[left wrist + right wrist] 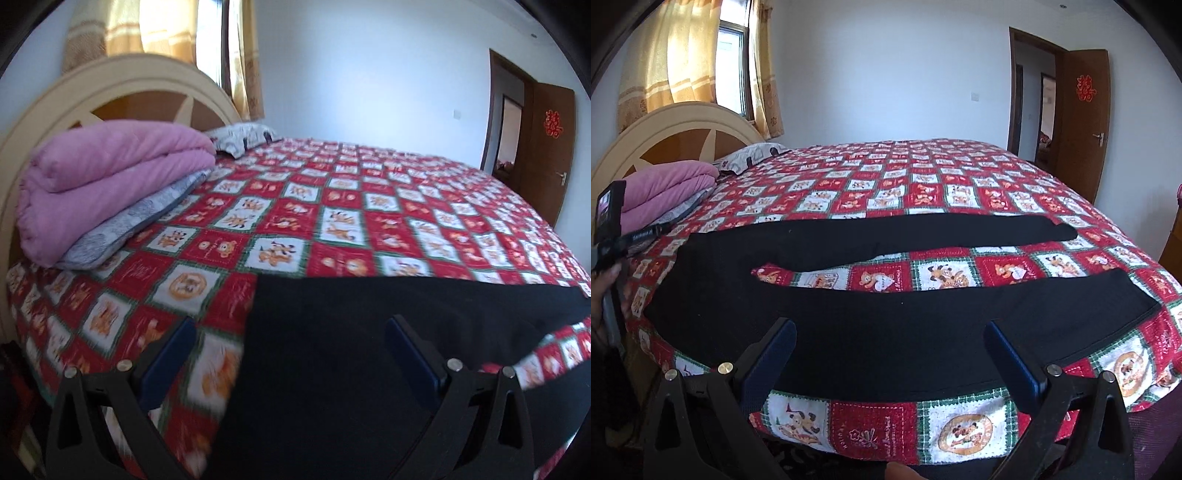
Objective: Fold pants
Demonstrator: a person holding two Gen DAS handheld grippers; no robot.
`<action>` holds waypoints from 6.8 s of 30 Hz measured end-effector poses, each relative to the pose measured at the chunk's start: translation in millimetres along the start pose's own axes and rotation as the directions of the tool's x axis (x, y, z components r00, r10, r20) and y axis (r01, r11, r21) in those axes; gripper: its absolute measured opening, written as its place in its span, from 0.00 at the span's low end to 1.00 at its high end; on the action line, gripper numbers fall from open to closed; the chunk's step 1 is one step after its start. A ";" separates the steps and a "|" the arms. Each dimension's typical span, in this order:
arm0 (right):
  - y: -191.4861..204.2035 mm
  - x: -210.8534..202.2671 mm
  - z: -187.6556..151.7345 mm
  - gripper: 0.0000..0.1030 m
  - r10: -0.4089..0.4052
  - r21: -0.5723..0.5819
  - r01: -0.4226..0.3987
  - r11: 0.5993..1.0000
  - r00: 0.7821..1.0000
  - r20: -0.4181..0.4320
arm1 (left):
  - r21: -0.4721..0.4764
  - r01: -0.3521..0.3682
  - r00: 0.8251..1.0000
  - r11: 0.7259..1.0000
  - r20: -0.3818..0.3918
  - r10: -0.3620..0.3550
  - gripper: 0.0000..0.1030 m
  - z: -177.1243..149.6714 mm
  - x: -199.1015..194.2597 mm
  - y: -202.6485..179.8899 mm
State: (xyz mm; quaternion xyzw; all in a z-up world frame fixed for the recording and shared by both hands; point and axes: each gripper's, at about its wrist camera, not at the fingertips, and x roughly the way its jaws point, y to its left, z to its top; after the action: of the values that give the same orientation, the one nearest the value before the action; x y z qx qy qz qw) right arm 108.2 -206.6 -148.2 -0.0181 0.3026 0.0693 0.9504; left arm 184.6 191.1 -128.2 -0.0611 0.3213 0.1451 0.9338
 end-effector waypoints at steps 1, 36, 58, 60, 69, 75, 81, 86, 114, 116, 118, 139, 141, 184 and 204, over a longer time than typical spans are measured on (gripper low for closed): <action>-2.3 4.8 0.8 0.99 -0.004 0.001 0.004 1.000 1.000 -0.001 | 0.008 -0.004 1.000 1.000 -0.021 0.004 0.99 4.7 12.7 1.7; -351.3 178.8 148.2 0.56 -0.199 0.322 0.263 0.909 0.955 -0.218 | 0.011 0.211 0.944 0.977 -0.262 -0.201 0.41 26.2 156.0 19.6; -360.8 323.7 160.6 0.09 0.002 0.263 0.094 0.960 0.938 -0.346 | 0.047 0.177 0.964 0.983 -0.210 -0.164 0.41 19.1 153.6 10.8; -357.4 313.6 161.2 0.09 0.009 0.271 0.087 0.959 0.943 -0.334 | 0.064 0.166 0.967 0.984 -0.205 -0.150 0.39 19.5 152.6 8.0; -340.1 265.5 172.9 0.08 -0.054 0.222 0.110 0.969 0.968 -0.246 | 0.063 0.199 0.966 0.978 -0.182 -0.185 0.18 25.4 138.7 7.4; -322.0 214.9 193.7 0.08 -0.071 0.171 0.093 0.981 0.988 -0.135 | 0.016 0.248 0.964 0.969 -0.102 -0.245 0.18 38.1 109.9 16.2; -311.6 166.8 198.5 0.08 -0.067 0.161 0.073 0.984 0.997 -0.041 | -0.001 0.307 0.951 0.952 -0.021 -0.307 0.18 46.2 74.7 23.9; -316.8 123.2 179.0 0.08 -0.055 0.193 0.047 0.980 0.998 0.037 | -0.058 0.363 0.932 0.930 0.036 -0.362 0.18 37.2 52.1 39.0; -366.1 34.6 26.7 0.08 -0.059 0.402 0.050 0.914 0.998 0.011 | -0.022 0.510 0.859 0.860 0.064 -0.508 0.18 -76.3 -13.1 65.7; -366.8 33.6 21.5 0.08 -0.060 0.404 0.053 0.913 0.998 0.004 | -0.015 0.512 0.858 0.859 0.056 -0.510 0.18 -80.9 -13.0 65.1; -367.0 31.0 16.4 0.08 -0.059 0.408 0.054 0.911 0.998 0.001 | -0.010 0.517 0.855 0.856 0.049 -0.516 0.18 -85.0 -13.4 64.8; -359.9 -13.9 -1.0 0.30 -0.262 0.385 0.258 0.886 0.964 -0.043 | 0.112 0.412 0.910 0.904 -0.007 -0.414 0.70 -107.3 -30.2 91.7; -341.3 -26.4 4.8 0.30 -0.277 0.365 0.259 0.894 0.961 -0.004 | 0.145 0.395 0.918 0.907 -0.013 -0.397 0.70 -109.5 -33.9 88.5; 99.2 69.8 -32.0 0.03 0.280 -0.481 -0.375 0.793 0.924 -0.260 | 0.325 0.384 0.917 0.864 -0.028 -0.397 0.29 -110.1 -40.2 74.5; 114.6 84.3 -60.9 0.14 0.198 -0.536 -0.356 0.765 0.923 -0.331 | 0.217 0.193 0.977 0.957 0.043 -0.207 0.58 -106.9 -35.2 130.7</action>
State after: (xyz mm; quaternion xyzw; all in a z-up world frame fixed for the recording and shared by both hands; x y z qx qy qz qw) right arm 125.0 -87.6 -245.7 -0.2741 0.3849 0.2970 0.8298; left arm 55.3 285.0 -193.3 0.0111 0.2966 0.0169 0.9548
